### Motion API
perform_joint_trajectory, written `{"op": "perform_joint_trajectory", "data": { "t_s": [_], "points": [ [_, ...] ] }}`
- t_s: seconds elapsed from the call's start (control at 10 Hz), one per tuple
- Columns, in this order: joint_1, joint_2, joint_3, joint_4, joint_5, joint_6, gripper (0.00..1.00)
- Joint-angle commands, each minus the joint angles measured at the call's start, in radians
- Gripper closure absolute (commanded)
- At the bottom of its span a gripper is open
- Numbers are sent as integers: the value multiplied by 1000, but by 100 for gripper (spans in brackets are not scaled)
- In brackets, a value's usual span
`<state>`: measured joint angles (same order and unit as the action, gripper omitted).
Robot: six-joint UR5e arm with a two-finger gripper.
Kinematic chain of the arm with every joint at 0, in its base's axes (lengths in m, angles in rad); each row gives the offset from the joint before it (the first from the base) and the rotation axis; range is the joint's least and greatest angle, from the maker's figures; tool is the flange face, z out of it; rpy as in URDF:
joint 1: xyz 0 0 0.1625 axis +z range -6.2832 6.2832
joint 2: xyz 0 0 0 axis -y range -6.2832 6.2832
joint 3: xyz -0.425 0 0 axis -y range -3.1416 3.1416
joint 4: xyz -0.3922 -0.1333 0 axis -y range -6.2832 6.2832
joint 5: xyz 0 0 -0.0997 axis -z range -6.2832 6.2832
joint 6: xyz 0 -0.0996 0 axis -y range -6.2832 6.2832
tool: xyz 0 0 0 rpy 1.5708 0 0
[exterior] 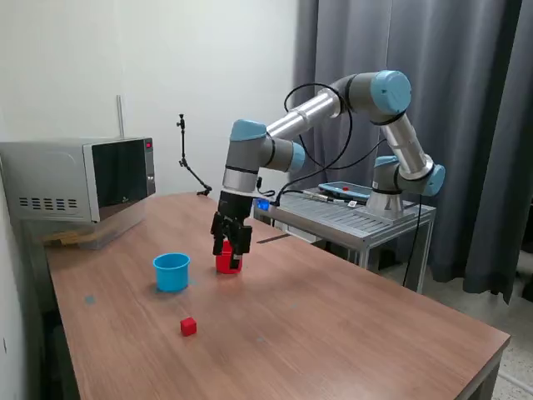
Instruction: Place red objects in the red bin, and blue objects in the blue bin.
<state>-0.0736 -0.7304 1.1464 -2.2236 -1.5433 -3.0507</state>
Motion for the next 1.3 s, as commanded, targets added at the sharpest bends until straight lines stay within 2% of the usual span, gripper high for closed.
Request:
{"op": "perform_joint_trajectory", "data": {
  "t_s": [0.0, 0.2, 0.5, 0.9, 1.2],
  "points": [
    [21, 31, -33, -28, -6, 1, 0],
    [44, 39, -40, -106, -6, 0, 0],
    [46, 95, -109, -175, -6, -2, 0],
    [48, 161, -140, -211, -4, -2, 0],
    [48, 232, -218, -214, -3, -13, 0]
  ]
}}
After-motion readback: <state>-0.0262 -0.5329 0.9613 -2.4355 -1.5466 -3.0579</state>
